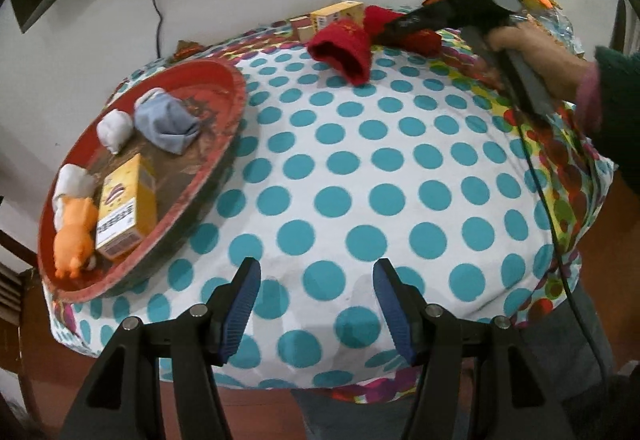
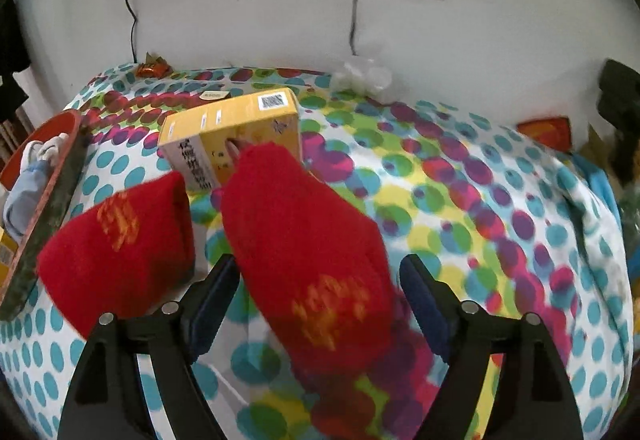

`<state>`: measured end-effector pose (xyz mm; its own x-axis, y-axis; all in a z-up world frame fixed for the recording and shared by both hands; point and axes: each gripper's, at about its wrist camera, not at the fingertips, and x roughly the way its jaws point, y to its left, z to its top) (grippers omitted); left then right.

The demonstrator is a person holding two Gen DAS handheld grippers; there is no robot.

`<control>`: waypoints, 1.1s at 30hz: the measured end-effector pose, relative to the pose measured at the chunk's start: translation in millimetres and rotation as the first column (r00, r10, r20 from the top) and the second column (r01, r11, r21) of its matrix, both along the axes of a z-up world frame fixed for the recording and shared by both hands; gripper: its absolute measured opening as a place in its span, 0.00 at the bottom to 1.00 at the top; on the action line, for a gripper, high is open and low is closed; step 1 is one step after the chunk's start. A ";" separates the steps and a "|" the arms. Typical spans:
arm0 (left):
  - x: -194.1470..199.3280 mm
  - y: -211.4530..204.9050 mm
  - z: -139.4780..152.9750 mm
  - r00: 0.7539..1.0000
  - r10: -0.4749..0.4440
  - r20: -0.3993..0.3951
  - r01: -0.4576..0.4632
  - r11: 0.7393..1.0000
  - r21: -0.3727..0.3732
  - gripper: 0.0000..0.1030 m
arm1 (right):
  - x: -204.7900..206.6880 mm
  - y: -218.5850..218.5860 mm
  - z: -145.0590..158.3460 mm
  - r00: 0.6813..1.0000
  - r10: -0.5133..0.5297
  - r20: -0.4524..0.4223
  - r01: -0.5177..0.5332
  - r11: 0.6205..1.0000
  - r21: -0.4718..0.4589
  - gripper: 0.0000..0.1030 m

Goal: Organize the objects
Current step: 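Move the right gripper to the red socks and grasp one, then grasp the other red sock with the left gripper while the right gripper holds its red sock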

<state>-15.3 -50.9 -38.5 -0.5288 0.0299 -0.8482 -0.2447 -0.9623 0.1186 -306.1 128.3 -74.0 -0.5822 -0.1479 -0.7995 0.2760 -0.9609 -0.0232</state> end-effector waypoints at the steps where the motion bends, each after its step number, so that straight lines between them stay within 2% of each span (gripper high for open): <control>1: -2.7 1.1 -0.5 1.000 -0.001 0.005 0.001 1.000 0.005 0.58 | -1.8 -2.3 -0.8 1.000 0.006 -0.001 -0.006 1.000 0.000 0.76; 6: -19.7 4.5 2.0 1.000 0.000 0.016 -0.001 0.999 0.048 0.58 | -2.3 -12.7 -5.2 0.999 0.037 -0.015 -0.037 0.999 -0.001 0.57; 9: -30.4 8.8 2.8 1.000 0.006 0.008 -0.007 0.999 0.048 0.58 | -0.7 -10.6 -4.9 0.999 0.034 -0.016 -0.034 0.999 -0.012 0.48; 11: -36.2 12.0 2.0 1.000 0.010 0.004 -0.010 0.999 0.047 0.58 | 3.2 -7.4 -4.7 0.999 0.029 -0.019 -0.030 0.999 -0.018 0.37; 14: -44.2 16.4 0.2 1.000 0.018 0.001 -0.018 0.998 0.056 0.58 | 11.5 -0.3 -5.1 1.000 0.020 -0.022 -0.021 1.000 -0.022 0.30; 20: -56.3 27.2 -4.2 1.000 0.010 -0.012 -0.009 0.999 0.046 0.58 | 33.4 24.1 -6.9 1.000 -0.010 -0.019 0.009 0.999 -0.045 0.29; 23: -65.1 32.2 1.0 0.999 -0.015 -0.039 0.018 0.996 0.087 0.58 | 44.6 38.2 -7.8 0.999 -0.032 -0.017 0.031 0.998 -0.063 0.29; 26: -79.4 41.4 8.9 0.998 -0.048 -0.042 0.053 0.992 0.114 0.58 | 47.5 52.0 -8.6 0.998 -0.061 -0.004 0.060 0.989 -0.132 0.29; 29: -97.2 50.5 14.1 0.999 -0.048 -0.026 0.050 0.992 0.114 0.59 | 46.0 54.4 -8.8 0.998 -0.063 0.000 0.062 0.987 -0.149 0.29; 33: -119.7 56.5 17.8 0.999 -0.035 -0.004 0.036 0.991 0.129 0.70 | 46.6 47.6 -9.2 0.998 -0.055 -0.007 0.054 0.993 -0.108 0.31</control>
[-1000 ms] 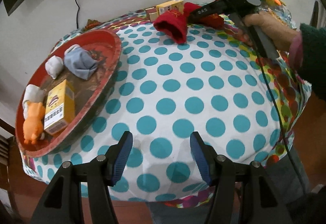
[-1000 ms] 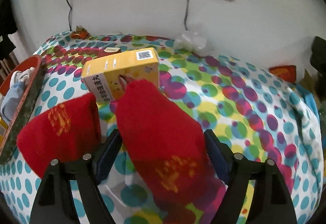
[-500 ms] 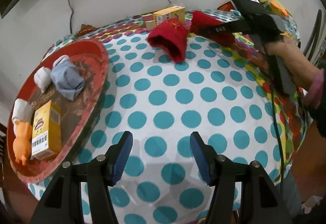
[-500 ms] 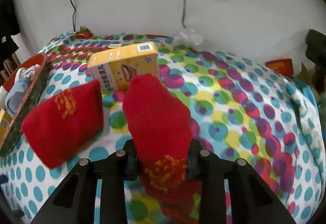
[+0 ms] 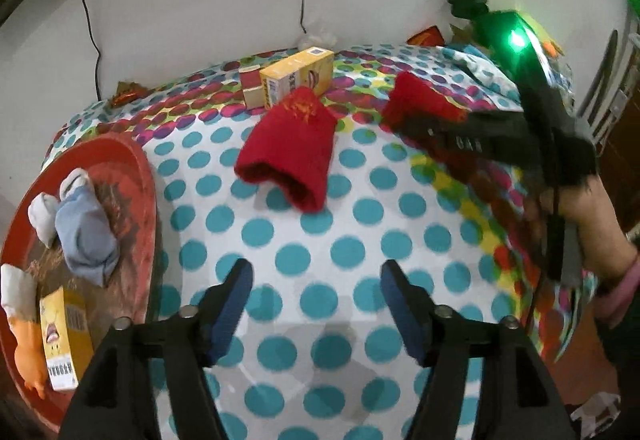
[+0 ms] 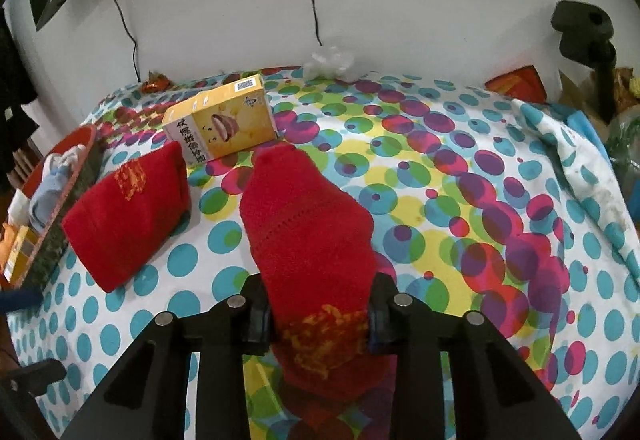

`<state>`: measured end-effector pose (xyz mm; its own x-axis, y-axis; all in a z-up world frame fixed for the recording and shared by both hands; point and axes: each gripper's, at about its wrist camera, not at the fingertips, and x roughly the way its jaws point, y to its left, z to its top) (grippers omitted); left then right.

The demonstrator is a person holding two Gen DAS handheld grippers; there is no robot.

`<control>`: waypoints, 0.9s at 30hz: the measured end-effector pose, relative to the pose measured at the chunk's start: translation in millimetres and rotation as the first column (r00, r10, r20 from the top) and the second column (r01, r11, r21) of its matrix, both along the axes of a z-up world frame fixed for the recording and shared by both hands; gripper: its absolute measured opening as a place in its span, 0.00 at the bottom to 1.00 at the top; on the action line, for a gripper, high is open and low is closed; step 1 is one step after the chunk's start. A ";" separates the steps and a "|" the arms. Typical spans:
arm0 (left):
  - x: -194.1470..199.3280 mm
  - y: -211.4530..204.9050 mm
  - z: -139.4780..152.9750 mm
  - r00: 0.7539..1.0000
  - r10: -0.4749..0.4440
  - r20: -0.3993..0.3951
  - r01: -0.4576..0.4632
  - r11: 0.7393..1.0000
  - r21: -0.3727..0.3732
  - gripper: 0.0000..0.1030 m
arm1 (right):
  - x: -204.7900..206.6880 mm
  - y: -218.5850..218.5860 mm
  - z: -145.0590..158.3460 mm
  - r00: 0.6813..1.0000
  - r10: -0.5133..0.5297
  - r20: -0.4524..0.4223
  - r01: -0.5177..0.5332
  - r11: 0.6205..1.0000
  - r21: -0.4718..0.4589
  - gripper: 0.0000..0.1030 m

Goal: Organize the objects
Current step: 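Grasp the other red sock with the left gripper while the right gripper holds its red sock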

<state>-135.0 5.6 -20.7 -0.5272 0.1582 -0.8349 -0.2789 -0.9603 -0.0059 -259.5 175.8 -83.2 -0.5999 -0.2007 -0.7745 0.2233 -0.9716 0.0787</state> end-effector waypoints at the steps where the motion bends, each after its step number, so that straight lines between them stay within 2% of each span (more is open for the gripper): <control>1: -3.2 1.8 0.4 1.000 -0.001 0.005 0.001 1.000 -0.002 0.70 | 0.4 0.0 -0.2 1.000 0.001 -0.001 -0.001 1.000 0.004 0.32; 5: -17.0 8.5 2.7 1.000 0.002 0.012 -0.002 1.000 -0.028 0.70 | 0.6 2.1 -0.1 1.000 0.003 0.001 -0.003 1.000 -0.006 0.32; 9: -30.0 10.9 10.4 1.000 0.003 0.024 -0.002 1.000 -0.018 0.71 | 0.7 2.0 -0.3 1.000 0.004 0.000 -0.004 1.000 0.004 0.33; 12: -41.4 11.2 21.9 1.000 0.004 0.006 -0.004 1.000 0.020 0.77 | 1.0 1.0 -0.5 1.000 0.013 0.001 -0.013 1.000 0.008 0.36; 15: -56.9 15.7 27.4 1.000 -0.005 -0.021 0.005 1.000 0.000 0.78 | 1.3 -1.9 -0.6 1.000 0.018 0.000 -0.018 1.000 0.019 0.38; 20: -88.0 19.5 18.7 1.000 -0.030 -0.008 0.030 0.999 -0.014 0.79 | 1.7 -5.4 -0.6 1.000 0.025 0.000 -0.025 0.999 0.032 0.41; 22: -99.7 18.7 11.6 1.000 -0.017 0.003 0.017 0.999 -0.028 0.79 | 1.6 -6.4 -0.6 1.000 0.026 0.000 -0.026 0.999 0.037 0.41; 27: -118.2 15.0 -8.8 0.999 0.002 0.048 -0.002 1.000 -0.010 0.79 | 1.4 -7.4 -0.7 0.999 0.032 0.002 -0.032 0.999 0.033 0.44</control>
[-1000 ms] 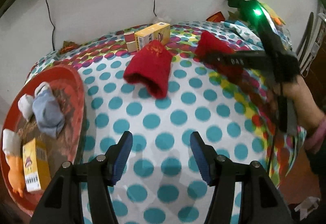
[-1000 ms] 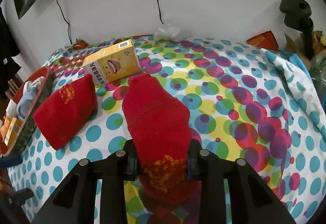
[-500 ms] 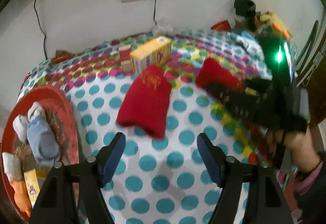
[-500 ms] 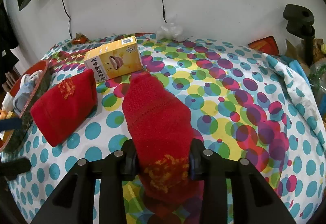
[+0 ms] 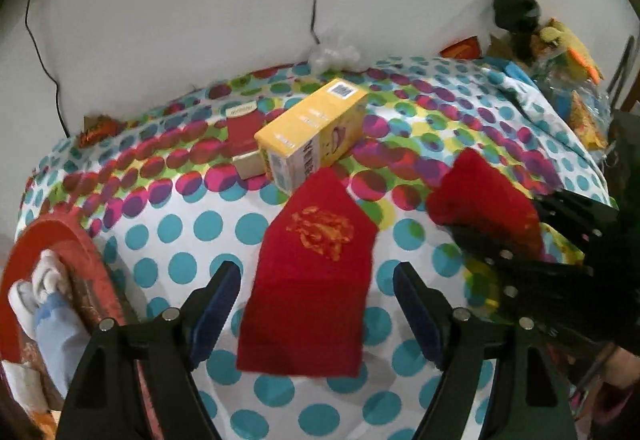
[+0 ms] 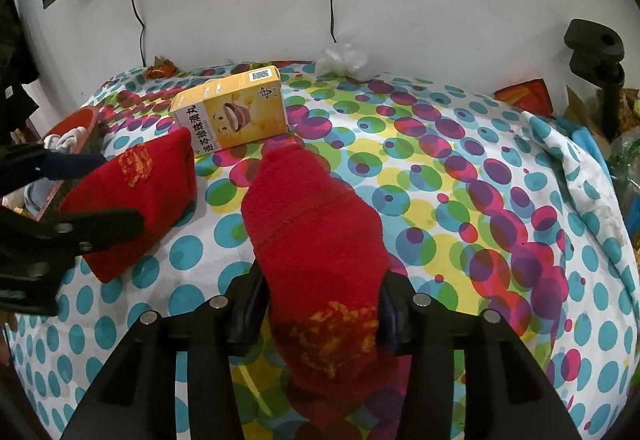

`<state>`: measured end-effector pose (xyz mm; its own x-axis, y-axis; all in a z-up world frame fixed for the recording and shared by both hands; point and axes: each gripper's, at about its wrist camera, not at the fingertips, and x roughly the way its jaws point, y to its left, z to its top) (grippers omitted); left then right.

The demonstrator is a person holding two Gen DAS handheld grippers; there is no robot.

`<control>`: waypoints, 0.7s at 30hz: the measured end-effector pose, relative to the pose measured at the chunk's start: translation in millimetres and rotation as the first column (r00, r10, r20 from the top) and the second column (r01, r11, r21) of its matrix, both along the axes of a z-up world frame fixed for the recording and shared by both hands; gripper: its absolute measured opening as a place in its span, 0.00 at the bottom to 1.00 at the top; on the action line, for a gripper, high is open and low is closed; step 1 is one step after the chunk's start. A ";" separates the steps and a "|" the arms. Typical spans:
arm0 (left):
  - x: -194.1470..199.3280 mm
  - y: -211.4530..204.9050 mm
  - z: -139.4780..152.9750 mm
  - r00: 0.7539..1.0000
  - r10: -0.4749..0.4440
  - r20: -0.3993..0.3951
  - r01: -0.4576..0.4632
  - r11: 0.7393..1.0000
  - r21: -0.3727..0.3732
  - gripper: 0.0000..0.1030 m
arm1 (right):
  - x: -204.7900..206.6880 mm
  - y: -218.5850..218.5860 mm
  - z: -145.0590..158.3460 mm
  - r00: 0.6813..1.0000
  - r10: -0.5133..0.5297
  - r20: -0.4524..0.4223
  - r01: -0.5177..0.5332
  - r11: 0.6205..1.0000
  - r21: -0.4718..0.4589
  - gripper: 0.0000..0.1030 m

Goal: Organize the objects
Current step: 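Grasp the other red sock with the left gripper while the right gripper holds its red sock, then carry the red sock toward the red tray with the left gripper while the right gripper holds its sock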

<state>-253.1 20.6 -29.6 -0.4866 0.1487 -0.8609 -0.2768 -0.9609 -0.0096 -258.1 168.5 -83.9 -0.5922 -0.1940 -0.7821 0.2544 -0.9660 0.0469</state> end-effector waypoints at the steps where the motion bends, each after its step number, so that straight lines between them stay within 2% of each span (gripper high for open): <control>1: -1.5 -0.8 -3.1 1.000 0.003 0.005 -0.003 1.000 0.013 0.79 | -0.4 0.4 -0.1 1.000 0.001 0.001 -0.001 1.000 -0.003 0.45; 4: -6.2 -3.8 -13.9 0.999 0.045 0.017 -0.045 0.999 0.021 0.79 | -0.7 0.1 -0.1 1.000 0.004 0.002 -0.004 1.000 -0.005 0.46; 8: -7.4 0.0 -29.0 0.998 0.055 0.019 -0.055 0.998 -0.024 0.79 | -0.8 -0.2 -0.1 1.000 0.005 0.002 -0.005 1.000 -0.007 0.47; 13: -7.5 -3.0 -31.3 0.998 0.069 -0.010 -0.069 0.998 0.009 0.79 | -1.5 -2.1 -0.4 1.000 0.016 0.004 -0.016 1.000 -0.007 0.51; 21: -3.8 -1.3 -32.7 0.995 0.082 -0.064 -0.081 0.996 0.023 0.82 | -1.1 -9.0 -1.7 1.000 0.025 0.002 -0.025 0.999 0.040 0.55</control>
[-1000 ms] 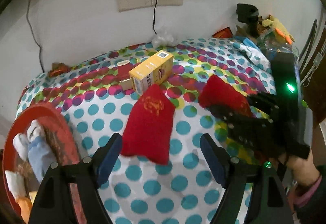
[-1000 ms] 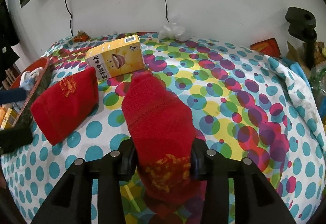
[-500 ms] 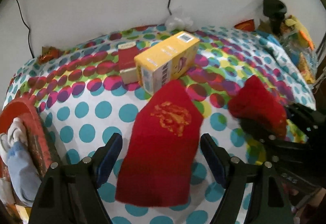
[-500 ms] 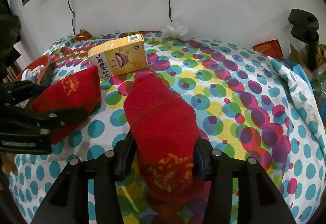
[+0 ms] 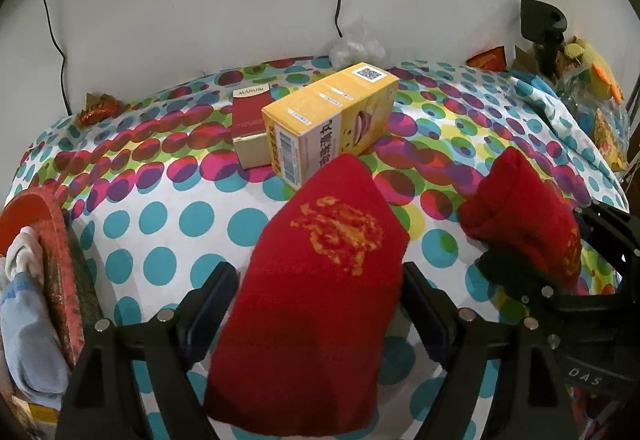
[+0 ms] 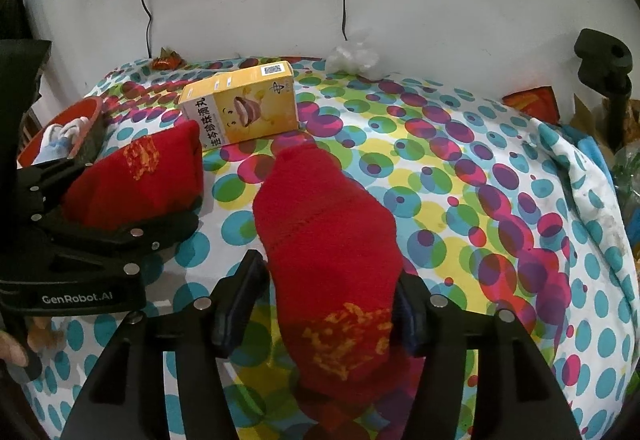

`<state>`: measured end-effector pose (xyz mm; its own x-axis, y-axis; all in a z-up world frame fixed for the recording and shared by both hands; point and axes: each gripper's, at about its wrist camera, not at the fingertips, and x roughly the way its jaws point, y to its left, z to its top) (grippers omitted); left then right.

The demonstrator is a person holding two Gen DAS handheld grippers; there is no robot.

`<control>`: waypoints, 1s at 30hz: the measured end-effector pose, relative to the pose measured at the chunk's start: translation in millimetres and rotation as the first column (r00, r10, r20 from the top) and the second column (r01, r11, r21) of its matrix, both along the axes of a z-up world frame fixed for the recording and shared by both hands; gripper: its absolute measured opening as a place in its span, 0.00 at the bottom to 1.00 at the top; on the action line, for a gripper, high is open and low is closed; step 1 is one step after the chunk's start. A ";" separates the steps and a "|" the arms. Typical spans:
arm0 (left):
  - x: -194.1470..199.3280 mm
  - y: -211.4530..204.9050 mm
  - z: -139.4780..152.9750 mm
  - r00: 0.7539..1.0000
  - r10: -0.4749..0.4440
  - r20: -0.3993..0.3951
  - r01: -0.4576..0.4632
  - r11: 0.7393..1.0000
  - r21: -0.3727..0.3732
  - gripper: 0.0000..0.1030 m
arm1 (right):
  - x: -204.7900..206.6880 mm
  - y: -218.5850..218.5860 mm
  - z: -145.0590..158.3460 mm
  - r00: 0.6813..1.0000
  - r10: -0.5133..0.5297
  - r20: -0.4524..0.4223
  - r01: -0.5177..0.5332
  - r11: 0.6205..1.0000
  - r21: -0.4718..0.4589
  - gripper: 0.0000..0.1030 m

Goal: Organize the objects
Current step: 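Carry the red sock toward the red tray with the left gripper while the right gripper holds its sock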

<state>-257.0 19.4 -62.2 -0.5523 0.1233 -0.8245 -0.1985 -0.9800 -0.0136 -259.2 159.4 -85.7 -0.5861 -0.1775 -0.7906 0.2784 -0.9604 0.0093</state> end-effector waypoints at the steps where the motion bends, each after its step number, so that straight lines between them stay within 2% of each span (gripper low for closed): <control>1: -0.9 1.1 -0.4 1.000 0.001 -0.001 -0.001 1.000 0.000 0.83 | -0.1 0.0 -0.3 1.000 0.000 0.000 0.000 1.000 0.003 0.55; 12: 4.2 1.9 -2.1 0.999 0.029 -0.043 -0.029 1.000 0.008 0.84 | -1.1 -1.0 -0.6 1.000 -0.001 0.001 0.001 1.000 0.007 0.57; 23: 4.2 2.1 -2.3 0.998 0.043 -0.044 -0.043 0.999 0.005 0.85 | -1.4 -2.6 -1.8 1.000 -0.005 0.005 0.005 1.000 0.018 0.67; 25: 4.2 0.5 -2.1 0.998 0.048 -0.045 -0.048 0.999 0.012 0.82 | -1.2 -2.6 -1.7 1.000 -0.005 0.007 0.005 1.000 0.010 0.67; 28: 6.4 -1.0 0.3 0.996 0.059 -0.061 -0.058 0.998 0.016 0.65 | -1.3 -1.7 -1.8 1.000 -0.007 0.004 0.007 1.000 0.015 0.65; 29: 7.4 -1.2 1.2 0.996 0.055 -0.065 -0.054 0.998 0.017 0.53 | -0.9 -1.3 -1.3 1.000 -0.012 0.001 0.012 1.000 0.016 0.59; 30: 8.3 0.3 1.8 0.997 0.043 -0.070 -0.041 0.999 0.019 0.47 | -0.9 0.0 -0.7 1.000 -0.014 -0.002 0.014 1.000 0.013 0.54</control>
<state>-248.6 19.7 -60.4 -0.6135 0.1128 -0.7816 -0.1582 -0.9872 -0.0183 -260.1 159.5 -86.4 -0.5902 -0.1591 -0.7914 0.2649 -0.9643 -0.0037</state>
